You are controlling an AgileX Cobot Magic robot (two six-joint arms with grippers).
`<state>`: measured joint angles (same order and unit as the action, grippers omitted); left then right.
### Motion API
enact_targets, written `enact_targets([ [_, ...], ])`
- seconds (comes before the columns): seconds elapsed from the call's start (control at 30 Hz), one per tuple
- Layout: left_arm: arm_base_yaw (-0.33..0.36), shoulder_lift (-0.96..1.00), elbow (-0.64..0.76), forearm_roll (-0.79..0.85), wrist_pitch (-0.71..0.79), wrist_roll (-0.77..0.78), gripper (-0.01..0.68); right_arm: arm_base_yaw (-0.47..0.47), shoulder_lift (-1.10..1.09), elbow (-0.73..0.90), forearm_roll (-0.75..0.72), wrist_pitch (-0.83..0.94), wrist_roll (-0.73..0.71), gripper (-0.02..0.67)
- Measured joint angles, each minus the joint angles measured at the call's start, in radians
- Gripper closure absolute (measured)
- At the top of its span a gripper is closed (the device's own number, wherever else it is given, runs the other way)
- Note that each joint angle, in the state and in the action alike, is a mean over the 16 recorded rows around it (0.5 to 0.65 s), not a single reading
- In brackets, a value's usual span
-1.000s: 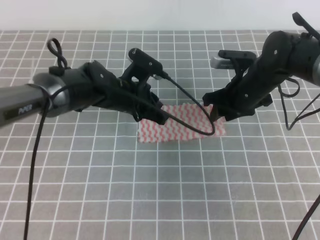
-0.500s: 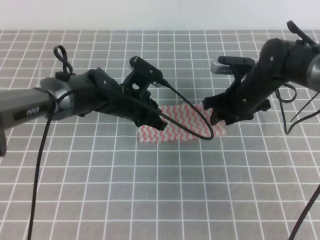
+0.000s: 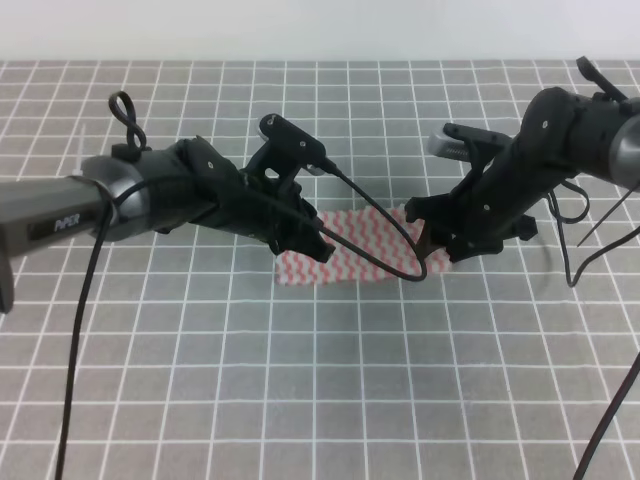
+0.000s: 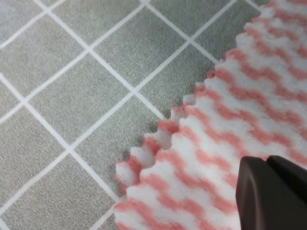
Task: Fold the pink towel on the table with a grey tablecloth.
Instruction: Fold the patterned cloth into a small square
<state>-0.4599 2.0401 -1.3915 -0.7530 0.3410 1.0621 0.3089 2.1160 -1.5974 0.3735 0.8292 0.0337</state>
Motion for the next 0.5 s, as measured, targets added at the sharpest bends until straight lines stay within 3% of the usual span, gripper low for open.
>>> enact_targets([
  [0.3,0.001,0.003,0.000,0.001,-0.001,0.001,0.675,0.000,0.007,-0.004,-0.008,-0.004,0.009,0.406],
  [0.5,0.007,0.004,-0.001,0.001,-0.001,0.002,0.675,0.000,0.007,-0.027,-0.033,0.005,0.017,0.381],
])
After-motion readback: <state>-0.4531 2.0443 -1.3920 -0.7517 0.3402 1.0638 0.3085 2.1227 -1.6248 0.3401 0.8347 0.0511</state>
